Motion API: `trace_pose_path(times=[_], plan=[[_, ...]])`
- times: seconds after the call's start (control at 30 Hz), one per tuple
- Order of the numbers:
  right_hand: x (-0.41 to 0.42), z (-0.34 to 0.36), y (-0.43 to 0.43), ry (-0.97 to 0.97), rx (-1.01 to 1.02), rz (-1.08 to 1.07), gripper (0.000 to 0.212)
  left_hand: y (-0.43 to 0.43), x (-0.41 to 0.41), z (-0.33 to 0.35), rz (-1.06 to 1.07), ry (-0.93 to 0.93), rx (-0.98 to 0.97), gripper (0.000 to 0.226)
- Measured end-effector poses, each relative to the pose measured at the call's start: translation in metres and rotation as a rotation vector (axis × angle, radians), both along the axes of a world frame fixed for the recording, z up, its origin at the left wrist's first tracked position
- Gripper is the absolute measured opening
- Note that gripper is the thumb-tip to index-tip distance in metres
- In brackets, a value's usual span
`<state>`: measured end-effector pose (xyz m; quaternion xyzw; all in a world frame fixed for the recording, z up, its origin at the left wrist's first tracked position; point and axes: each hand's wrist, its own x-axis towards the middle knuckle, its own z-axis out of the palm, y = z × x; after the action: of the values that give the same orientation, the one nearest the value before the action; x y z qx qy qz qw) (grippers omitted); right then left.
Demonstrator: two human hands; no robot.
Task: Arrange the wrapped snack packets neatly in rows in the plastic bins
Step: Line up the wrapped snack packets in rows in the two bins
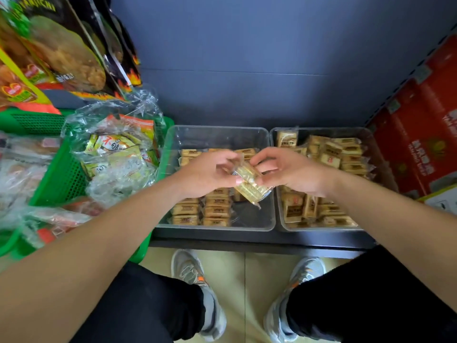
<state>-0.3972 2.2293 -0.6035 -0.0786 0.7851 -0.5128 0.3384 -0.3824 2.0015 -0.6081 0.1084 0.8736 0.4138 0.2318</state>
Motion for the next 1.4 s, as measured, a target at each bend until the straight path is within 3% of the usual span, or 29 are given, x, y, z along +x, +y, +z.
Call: trace_pose_path(times=[0.17, 0.33, 0.47, 0.6, 0.73, 0.87, 1.03, 1.23, 1.4], plan=[[0.001, 0.002, 0.006, 0.015, 0.036, -0.048, 0.025, 0.014, -0.005, 0.007, 0.046, 0.08, 0.067, 0.031], [-0.002, 0.001, 0.013, -0.199, -0.044, -0.143, 0.026, 0.014, -0.011, 0.015, 0.091, 0.043, 0.188, 0.031], [-0.014, -0.007, 0.011, -0.116, -0.077, -0.239, 0.009, 0.018, -0.013, 0.014, 0.075, 0.021, 0.162, 0.03], [-0.027, -0.008, 0.013, -0.057, -0.094, -0.274, 0.034, 0.021, -0.019, 0.007, 0.137, 0.076, 0.153, 0.017], [-0.034, -0.008, 0.014, -0.013, -0.083, -0.206, 0.072, 0.021, -0.021, 0.003, 0.145, 0.079, 0.172, 0.05], [-0.037, -0.009, 0.015, 0.024, -0.053, -0.131, 0.054, 0.021, -0.024, -0.004, 0.155, 0.031, 0.159, 0.071], [-0.038, -0.012, 0.017, 0.048, -0.026, -0.108, 0.047, 0.024, -0.029, -0.013, 0.193, 0.033, 0.158, 0.049], [-0.034, -0.005, 0.043, 0.04, 0.026, -0.066, 0.059, 0.057, -0.034, -0.007, 0.123, -0.014, 0.157, 0.054], [-0.021, 0.006, 0.092, 0.059, -0.003, -0.258, 0.043, 0.109, -0.038, -0.004, 0.01, 0.009, 0.146, 0.044]])
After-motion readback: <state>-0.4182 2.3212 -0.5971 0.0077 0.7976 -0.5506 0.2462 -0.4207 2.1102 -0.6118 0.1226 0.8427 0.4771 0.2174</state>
